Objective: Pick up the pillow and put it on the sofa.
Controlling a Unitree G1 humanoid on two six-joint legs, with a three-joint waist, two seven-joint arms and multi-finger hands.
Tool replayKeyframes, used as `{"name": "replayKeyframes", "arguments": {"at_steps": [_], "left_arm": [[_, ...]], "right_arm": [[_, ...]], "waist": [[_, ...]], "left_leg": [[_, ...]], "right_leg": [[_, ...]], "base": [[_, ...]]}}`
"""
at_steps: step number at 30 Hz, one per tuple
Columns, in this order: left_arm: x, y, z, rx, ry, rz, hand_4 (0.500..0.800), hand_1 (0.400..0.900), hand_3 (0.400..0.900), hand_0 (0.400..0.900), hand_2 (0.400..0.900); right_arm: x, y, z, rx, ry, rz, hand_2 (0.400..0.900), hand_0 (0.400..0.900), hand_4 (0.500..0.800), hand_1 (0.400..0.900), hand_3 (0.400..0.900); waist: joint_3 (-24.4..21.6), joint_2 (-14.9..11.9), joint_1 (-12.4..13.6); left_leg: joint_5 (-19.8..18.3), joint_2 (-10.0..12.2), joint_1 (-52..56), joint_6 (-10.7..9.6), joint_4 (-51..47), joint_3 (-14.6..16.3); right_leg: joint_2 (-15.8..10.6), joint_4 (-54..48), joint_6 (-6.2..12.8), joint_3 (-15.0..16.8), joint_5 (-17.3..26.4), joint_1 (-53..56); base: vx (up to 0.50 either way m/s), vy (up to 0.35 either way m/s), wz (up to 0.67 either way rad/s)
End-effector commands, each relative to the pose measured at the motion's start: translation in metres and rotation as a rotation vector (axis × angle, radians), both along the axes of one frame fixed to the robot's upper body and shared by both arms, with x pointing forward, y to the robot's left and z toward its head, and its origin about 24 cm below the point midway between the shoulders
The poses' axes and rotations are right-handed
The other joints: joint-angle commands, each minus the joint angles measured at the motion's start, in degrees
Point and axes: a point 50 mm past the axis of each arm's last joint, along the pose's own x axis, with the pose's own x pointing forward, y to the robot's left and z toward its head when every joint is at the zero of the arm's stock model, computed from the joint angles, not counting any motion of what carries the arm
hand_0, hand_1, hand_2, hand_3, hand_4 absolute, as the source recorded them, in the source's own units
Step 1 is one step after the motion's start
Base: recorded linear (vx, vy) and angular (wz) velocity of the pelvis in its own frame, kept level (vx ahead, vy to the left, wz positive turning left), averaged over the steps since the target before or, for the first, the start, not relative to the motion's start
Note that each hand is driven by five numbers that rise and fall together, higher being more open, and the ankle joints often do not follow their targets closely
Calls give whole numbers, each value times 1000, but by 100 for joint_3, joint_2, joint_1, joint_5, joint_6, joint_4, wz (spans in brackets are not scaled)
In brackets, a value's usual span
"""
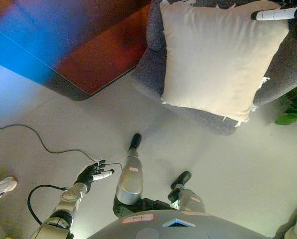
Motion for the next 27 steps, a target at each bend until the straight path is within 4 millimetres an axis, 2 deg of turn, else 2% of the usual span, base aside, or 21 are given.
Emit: {"name": "replayKeyframes", "arguments": {"at_steps": [1, 8, 17, 24, 27], "left_arm": [[10, 6, 9, -7, -52, -24, 800, 900, 900, 900, 900], [1, 8, 6, -37, -6, -28, 800, 900, 900, 900, 900], [-24, 5, -5, -38, 93, -8, 800, 900, 900, 900, 900], [-39, 8, -10, -29, 156, -9, 800, 900, 900, 900, 900], [-44, 8, -12, -23, 172, 4, 800, 900, 900, 900, 900]], "right_arm": [[-19, -9, 75, -122, -175, -64, 900, 900, 800, 900, 900], [-38, -34, 88, -136, -214, -224, 900, 900, 800, 900, 900], [-57, -59, 91, -166, -184, -329, 900, 900, 800, 900, 900], [-69, -75, 86, -163, -135, -366, 900, 900, 800, 900, 900], [-73, -83, 74, -132, -70, -352, 900, 900, 800, 900, 900]], "waist": [[-38, -79, 241], [-246, -128, 142], [-647, -225, 1], [-920, -347, -65], [-1061, -408, -132]], "left_leg": [[-68, 46, 180, 93, -412, 141], [-78, 82, 365, 50, -420, 224], [-129, 142, 727, 5, -436, 408], [-174, 181, 935, -15, -444, 471], [-168, 177, 1007, -19, -467, 504]], "right_leg": [[-418, 741, 80, 169, -382, -163], [-365, 694, 49, 232, -412, 16], [-267, 533, 22, 320, -411, 351], [-195, 473, 0, 385, -479, 586], [-180, 411, 11, 424, -456, 658]], "base": [[-56, 14, -9], [-31, 25, -14], [41, 21, -10], [61, -10, -4], [35, -5, -5]]}}
